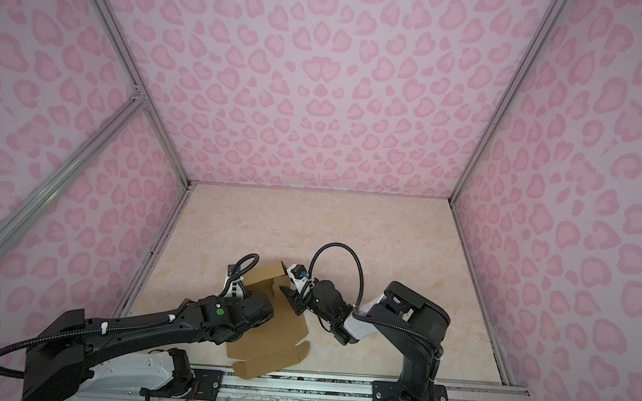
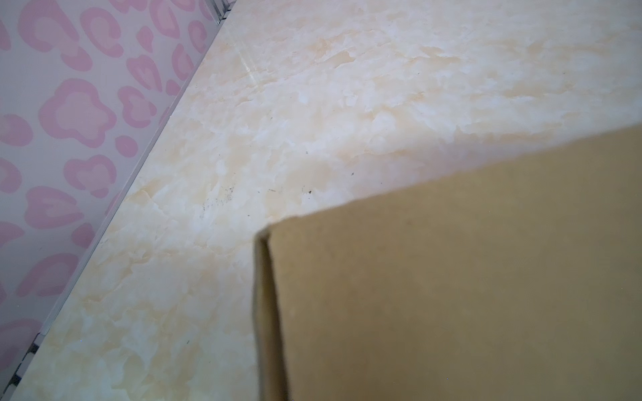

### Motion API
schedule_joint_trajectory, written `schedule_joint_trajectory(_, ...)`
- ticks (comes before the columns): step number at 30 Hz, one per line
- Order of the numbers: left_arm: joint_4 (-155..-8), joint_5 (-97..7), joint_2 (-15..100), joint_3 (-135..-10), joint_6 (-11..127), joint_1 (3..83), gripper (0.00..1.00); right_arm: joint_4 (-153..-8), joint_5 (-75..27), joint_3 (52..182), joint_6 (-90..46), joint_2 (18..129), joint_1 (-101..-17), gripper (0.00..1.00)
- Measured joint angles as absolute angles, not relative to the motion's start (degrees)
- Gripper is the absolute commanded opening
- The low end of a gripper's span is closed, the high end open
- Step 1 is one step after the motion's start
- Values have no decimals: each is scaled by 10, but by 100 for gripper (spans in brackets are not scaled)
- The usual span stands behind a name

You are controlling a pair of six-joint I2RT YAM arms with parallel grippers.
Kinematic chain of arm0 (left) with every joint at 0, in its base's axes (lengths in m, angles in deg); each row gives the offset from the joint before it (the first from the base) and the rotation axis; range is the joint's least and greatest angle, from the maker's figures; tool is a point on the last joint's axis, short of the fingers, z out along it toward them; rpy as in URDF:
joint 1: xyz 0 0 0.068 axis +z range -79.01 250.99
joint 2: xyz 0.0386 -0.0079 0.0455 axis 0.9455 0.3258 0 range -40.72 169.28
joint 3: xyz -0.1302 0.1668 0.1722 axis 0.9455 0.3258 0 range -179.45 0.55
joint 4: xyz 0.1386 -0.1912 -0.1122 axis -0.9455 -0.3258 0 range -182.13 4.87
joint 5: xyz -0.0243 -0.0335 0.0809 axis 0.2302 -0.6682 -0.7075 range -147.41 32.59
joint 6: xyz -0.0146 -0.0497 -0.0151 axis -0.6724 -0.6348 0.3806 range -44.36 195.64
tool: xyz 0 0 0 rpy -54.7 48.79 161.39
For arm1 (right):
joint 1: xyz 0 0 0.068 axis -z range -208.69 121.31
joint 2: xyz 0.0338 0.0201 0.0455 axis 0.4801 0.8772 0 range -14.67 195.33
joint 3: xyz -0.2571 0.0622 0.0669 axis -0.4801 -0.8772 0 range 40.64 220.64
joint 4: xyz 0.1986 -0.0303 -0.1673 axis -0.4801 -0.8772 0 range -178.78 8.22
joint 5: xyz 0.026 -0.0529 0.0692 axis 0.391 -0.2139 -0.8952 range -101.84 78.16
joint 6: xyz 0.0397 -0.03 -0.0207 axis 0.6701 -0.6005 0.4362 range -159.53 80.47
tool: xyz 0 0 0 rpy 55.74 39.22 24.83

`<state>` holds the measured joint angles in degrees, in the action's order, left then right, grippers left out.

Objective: Assemble paper box
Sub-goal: First fold the bottom flaps of a flat cardboard box at the center of the table.

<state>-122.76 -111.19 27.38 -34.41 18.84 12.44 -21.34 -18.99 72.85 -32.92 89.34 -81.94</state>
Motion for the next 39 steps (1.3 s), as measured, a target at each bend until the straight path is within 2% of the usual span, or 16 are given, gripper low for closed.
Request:
schedule_joint_trajectory(6, -1228, -1112, 270, -344, 188, 125, 4, -220, -171, 749, -330, 898, -829, 33)
schedule_joint_trajectory(14, -1232, -1112, 265, -343, 188, 125, 4, -273, -38, 789, -356, 902, -882, 27)
schedule_joint_trajectory(27, -1233, -1103, 246, -337, 186, 124, 4, -295, 102, 785, -346, 923, -936, 23)
schedule_joint_trajectory(39, -1232, -1102, 255, -349, 172, 125, 4, -499, 237, 892, -262, 901, -957, 10)
